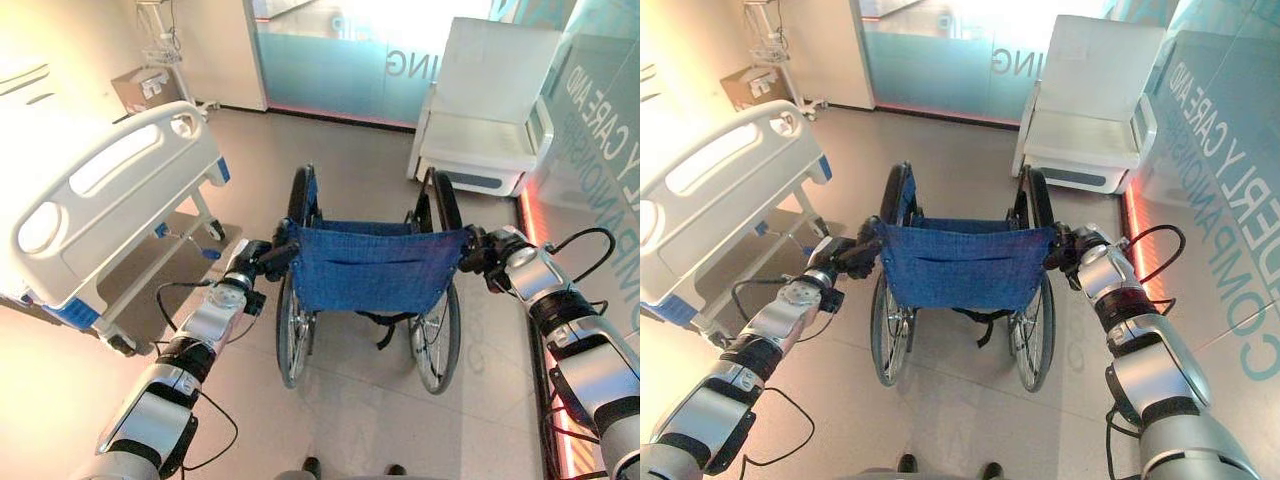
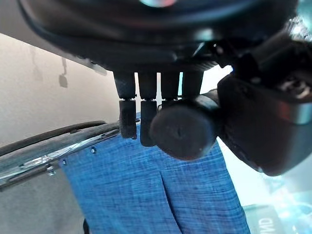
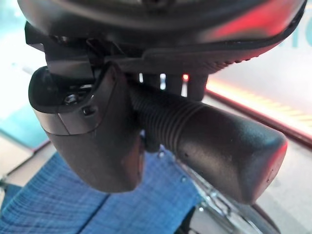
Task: Push the wheelchair next to the bed
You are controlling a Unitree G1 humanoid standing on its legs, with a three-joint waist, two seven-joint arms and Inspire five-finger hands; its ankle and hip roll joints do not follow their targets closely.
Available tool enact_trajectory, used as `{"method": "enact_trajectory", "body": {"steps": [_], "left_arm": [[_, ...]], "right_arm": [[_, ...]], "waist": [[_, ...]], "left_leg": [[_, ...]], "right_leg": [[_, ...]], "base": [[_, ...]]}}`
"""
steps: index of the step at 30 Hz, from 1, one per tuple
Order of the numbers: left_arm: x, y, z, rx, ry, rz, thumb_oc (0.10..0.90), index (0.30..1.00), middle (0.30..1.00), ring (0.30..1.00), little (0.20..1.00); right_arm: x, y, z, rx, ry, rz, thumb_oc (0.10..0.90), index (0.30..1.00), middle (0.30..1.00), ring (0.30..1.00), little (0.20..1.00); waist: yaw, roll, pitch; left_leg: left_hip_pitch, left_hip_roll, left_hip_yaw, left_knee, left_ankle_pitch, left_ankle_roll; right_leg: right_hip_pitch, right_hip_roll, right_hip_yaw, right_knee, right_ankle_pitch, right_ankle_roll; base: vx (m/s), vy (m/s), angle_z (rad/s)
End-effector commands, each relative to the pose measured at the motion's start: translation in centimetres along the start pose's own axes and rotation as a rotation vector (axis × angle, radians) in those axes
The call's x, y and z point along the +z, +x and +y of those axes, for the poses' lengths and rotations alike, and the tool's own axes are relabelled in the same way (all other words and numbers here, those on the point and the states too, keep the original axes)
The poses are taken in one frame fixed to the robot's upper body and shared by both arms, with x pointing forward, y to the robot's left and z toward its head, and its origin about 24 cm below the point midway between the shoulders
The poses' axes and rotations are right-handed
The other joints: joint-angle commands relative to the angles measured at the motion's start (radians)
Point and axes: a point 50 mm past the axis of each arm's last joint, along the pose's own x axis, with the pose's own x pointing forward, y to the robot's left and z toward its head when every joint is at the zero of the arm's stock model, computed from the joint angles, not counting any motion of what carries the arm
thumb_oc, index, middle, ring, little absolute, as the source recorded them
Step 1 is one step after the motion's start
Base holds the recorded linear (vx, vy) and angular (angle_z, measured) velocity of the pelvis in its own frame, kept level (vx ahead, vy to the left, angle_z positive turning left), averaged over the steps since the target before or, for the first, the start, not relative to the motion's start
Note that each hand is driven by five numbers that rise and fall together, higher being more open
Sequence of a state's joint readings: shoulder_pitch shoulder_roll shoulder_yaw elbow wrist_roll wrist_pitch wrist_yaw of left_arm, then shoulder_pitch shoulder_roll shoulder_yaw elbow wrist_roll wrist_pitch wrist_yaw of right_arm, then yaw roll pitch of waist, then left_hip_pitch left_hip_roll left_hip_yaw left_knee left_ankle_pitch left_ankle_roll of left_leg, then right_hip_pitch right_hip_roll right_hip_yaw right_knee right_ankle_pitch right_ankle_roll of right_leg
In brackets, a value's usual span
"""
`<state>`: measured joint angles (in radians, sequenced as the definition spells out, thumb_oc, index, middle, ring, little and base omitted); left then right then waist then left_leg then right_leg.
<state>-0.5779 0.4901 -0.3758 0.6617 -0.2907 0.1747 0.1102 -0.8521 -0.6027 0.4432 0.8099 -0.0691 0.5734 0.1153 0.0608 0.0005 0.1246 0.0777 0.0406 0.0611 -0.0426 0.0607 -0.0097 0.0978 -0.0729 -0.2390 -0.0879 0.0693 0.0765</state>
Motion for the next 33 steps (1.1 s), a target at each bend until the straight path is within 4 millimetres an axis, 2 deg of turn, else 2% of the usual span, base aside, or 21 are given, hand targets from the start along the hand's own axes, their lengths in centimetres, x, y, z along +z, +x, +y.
{"method": "enact_trajectory", "body": {"steps": [1,7,8,9,10,12,13,14,15,16,18,19,20,21,23,24,25,26,27,28,33], "left_arm": [[-0.9,-0.1,-2.4,-0.047,0.033,-0.015,0.400,0.300,0.300,0.300,0.300],[-0.4,-0.2,-2.2,-0.047,0.047,-0.048,0.400,0.300,0.300,0.300,0.300],[-0.7,-0.3,-2.2,-0.042,0.037,-0.044,0.400,0.300,0.300,0.300,0.300],[-0.7,-0.3,-2.2,-0.042,0.038,-0.045,0.400,0.300,0.300,0.300,0.300],[-1.0,-0.4,-2.1,-0.034,0.031,-0.037,0.400,0.300,0.300,0.300,0.300],[-1.5,-0.6,-2.0,-0.023,0.038,-0.027,0.400,0.300,0.300,0.300,0.300],[-1.9,-0.7,-1.9,-0.019,0.052,-0.014,0.400,0.300,0.300,0.300,0.300],[-2.5,-0.8,-1.8,-0.019,0.076,0.013,0.400,0.300,0.300,0.300,0.300],[-2.6,-0.8,-1.7,-0.019,0.080,0.019,0.400,0.300,0.300,0.300,0.300],[-2.9,-0.7,-1.4,-0.012,0.101,0.051,0.400,0.300,0.300,0.300,0.300],[-3.0,-0.5,-0.9,-0.003,0.122,0.079,0.400,0.300,0.300,0.300,0.300],[-2.7,-0.2,-0.1,0.013,0.150,0.101,0.400,0.300,0.300,0.300,0.300],[-2.6,-0.1,0.2,0.015,0.160,0.108,0.400,0.300,0.300,0.300,0.300],[-2.2,0.1,1.1,0.021,0.192,0.129,0.400,0.300,0.300,0.300,0.300],[-1.6,0.3,2.0,0.040,0.225,0.133,0.400,0.300,0.300,0.300,0.300],[-1.4,0.3,2.1,0.043,0.227,0.134,0.400,0.300,0.300,0.300,0.300],[-0.9,0.5,2.5,0.038,0.230,0.135,0.400,0.300,0.300,0.300,0.300],[-0.8,0.6,2.7,0.028,0.234,0.137,0.400,0.300,0.300,0.300,0.300],[-0.8,0.6,2.7,0.028,0.234,0.137,0.400,0.300,0.300,0.300,0.300],[-0.7,0.6,2.9,0.011,0.269,0.144,0.400,0.300,0.300,0.300,0.300],[0.5,0.9,3.9,0.016,0.328,0.149,0.400,0.300,0.300,0.300,0.300]], "right_arm": [[2.3,-0.5,1.7,0.047,-0.103,-0.189,0.400,0.300,0.300,0.300,0.300],[2.1,-0.5,2.2,0.068,-0.095,-0.184,0.400,0.300,0.300,0.300,0.300],[2.0,-0.4,2.2,0.070,-0.102,-0.189,0.400,0.300,0.300,0.300,0.300],[2.0,-0.4,2.2,0.070,-0.102,-0.189,0.400,0.300,0.300,0.300,0.300],[2.0,-0.5,2.3,0.070,-0.109,-0.201,0.400,0.300,0.300,0.300,0.300],[2.0,-0.5,2.3,0.071,-0.124,-0.214,0.400,0.300,0.300,0.300,0.300],[2.0,-0.5,2.4,0.069,-0.134,-0.217,0.400,0.300,0.300,0.300,0.300],[1.7,-0.6,2.5,0.067,-0.139,-0.216,0.400,0.300,0.300,0.300,0.300],[1.7,-0.6,2.5,0.066,-0.140,-0.215,0.400,0.300,0.300,0.300,0.300],[2.1,-0.5,2.4,0.061,-0.152,-0.219,0.400,0.300,0.300,0.300,0.300],[2.8,-0.5,2.2,0.051,-0.166,-0.226,0.400,0.300,0.300,0.300,0.300],[3.6,-0.6,2.0,0.039,-0.176,-0.236,0.400,0.300,0.300,0.300,0.300],[3.8,-0.7,1.8,0.035,-0.179,-0.239,0.400,0.300,0.300,0.300,0.300],[4.7,-0.9,1.2,0.023,-0.191,-0.254,0.400,0.300,0.300,0.300,0.300],[5.7,-1.2,0.3,0.015,-0.211,-0.277,0.400,0.300,0.300,0.300,0.300],[5.9,-1.3,0.1,0.014,-0.216,-0.282,0.400,0.300,0.300,0.300,0.300],[6.1,-1.4,-0.2,0.014,-0.218,-0.289,0.400,0.300,0.300,0.300,0.300],[5.9,-1.3,-0.1,0.020,-0.215,-0.286,0.400,0.300,0.300,0.300,0.300],[5.9,-1.3,-0.1,0.020,-0.214,-0.286,0.400,0.300,0.300,0.300,0.300],[5.1,-1.1,0.5,0.045,-0.216,-0.271,0.400,0.300,0.300,0.300,0.300],[4.9,-1.0,1.3,0.041,-0.205,-0.270,0.400,0.300,0.300,0.300,0.300]], "waist": [[0.011,-0.016,0.039],[0.001,-0.028,0.057],[-0.002,-0.034,0.065],[-0.003,-0.036,0.062],[-0.004,-0.045,0.070],[-0.001,-0.056,0.080],[0.003,-0.060,0.087],[0.016,-0.054,0.107],[0.018,-0.052,0.111],[0.034,-0.034,0.131],[0.046,-0.017,0.139],[0.060,0.007,0.146],[0.064,0.011,0.148],[0.086,0.030,0.144],[0.108,0.034,0.140],[0.111,0.034,0.137],[0.107,0.023,0.124],[0.103,0.012,0.113],[0.103,0.011,0.113],[0.109,-0.005,0.093],[0.122,-0.031,0.079]], "left_leg": [[-0.053,-0.004,0.000,0.140,-0.130,-0.016],[-0.071,0.020,-0.007,0.224,-0.159,-0.020],[-0.073,0.030,-0.003,0.267,-0.179,-0.017],[-0.077,0.028,-0.004,0.264,-0.176,-0.017],[-0.085,0.039,-0.001,0.323,-0.193,-0.011],[-0.126,0.054,-0.009,0.434,-0.160,-0.007],[-0.167,0.057,-0.011,0.504,-0.129,-0.006],[-0.265,0.061,-0.020,0.597,-0.055,-0.014],[-0.274,0.061,-0.021,0.602,-0.049,-0.014],[-0.304,0.033,-0.023,0.553,-0.021,-0.015],[-0.321,0.021,-0.016,0.482,0.024,-0.027],[-0.349,0.008,-0.008,0.389,0.089,-0.049],[-0.355,0.004,-0.006,0.366,0.105,-0.055],[-0.381,-0.021,-0.020,0.253,0.159,-0.075],[-0.383,-0.048,-0.044,0.172,0.174,-0.080],[-0.380,-0.051,-0.044,0.166,0.165,-0.077],[-0.364,-0.051,-0.018,0.198,0.072,-0.042],[-0.356,-0.053,-0.005,0.230,0.014,-0.019],[-0.357,-0.053,-0.004,0.233,0.012,-0.019],[-0.348,-0.045,0.011,0.278,-0.036,-0.008],[-0.328,-0.060,-0.004,0.300,-0.070,0.019]], "right_leg": [[-0.032,0.010,-0.012,0.175,-0.169,-0.052],[-0.048,0.013,-0.014,0.214,-0.189,-0.079],[-0.050,0.008,-0.010,0.224,-0.191,-0.086],[-0.053,0.007,-0.011,0.223,-0.189,-0.086],[-0.055,0.003,-0.002,0.230,-0.189,-0.095],[-0.055,0.003,0.014,0.232,-0.184,-0.107],[-0.051,0.007,0.021,0.234,-0.183,-0.114],[-0.019,0.027,0.041,0.232,-0.188,-0.125],[-0.014,0.030,0.044,0.232,-0.189,-0.125],[0.016,0.048,0.068,0.236,-0.203,-0.118],[0.036,0.066,0.080,0.232,-0.213,-0.113],[0.066,0.094,0.094,0.221,-0.221,-0.110],[0.076,0.099,0.099,0.218,-0.224,-0.109],[0.119,0.122,0.130,0.200,-0.234,-0.102],[0.155,0.123,0.160,0.190,-0.251,-0.094],[0.157,0.120,0.163,0.191,-0.256,-0.092],[0.151,0.092,0.149,0.204,-0.275,-0.085],[0.148,0.071,0.137,0.214,-0.287,-0.078],[0.148,0.071,0.137,0.215,-0.288,-0.078],[0.163,0.026,0.096,0.221,-0.285,-0.045],[0.154,-0.038,0.057,0.256,-0.254,-0.004]], "base": [[0.00,-0.077,0.03],[0.03,-0.080,0.06],[0.00,0.000,0.00],[0.05,-0.038,0.01],[0.07,-0.046,0.00],[0.09,-0.069,-0.04],[0.17,-0.113,-0.06],[0.17,-0.101,-0.11],[0.26,-0.057,-0.26],[0.23,0.039,0.00],[0.28,0.083,0.08],[0.26,0.092,-0.26],[0.45,0.182,-0.32],[0.32,0.142,-0.08],[0.35,0.204,-0.04],[0.35,0.288,-0.18],[0.30,0.263,-0.46],[0.26,0.229,-0.67],[0.36,0.244,-0.78],[0.28,0.175,-0.49],[0.26,0.222,-0.07]]}}
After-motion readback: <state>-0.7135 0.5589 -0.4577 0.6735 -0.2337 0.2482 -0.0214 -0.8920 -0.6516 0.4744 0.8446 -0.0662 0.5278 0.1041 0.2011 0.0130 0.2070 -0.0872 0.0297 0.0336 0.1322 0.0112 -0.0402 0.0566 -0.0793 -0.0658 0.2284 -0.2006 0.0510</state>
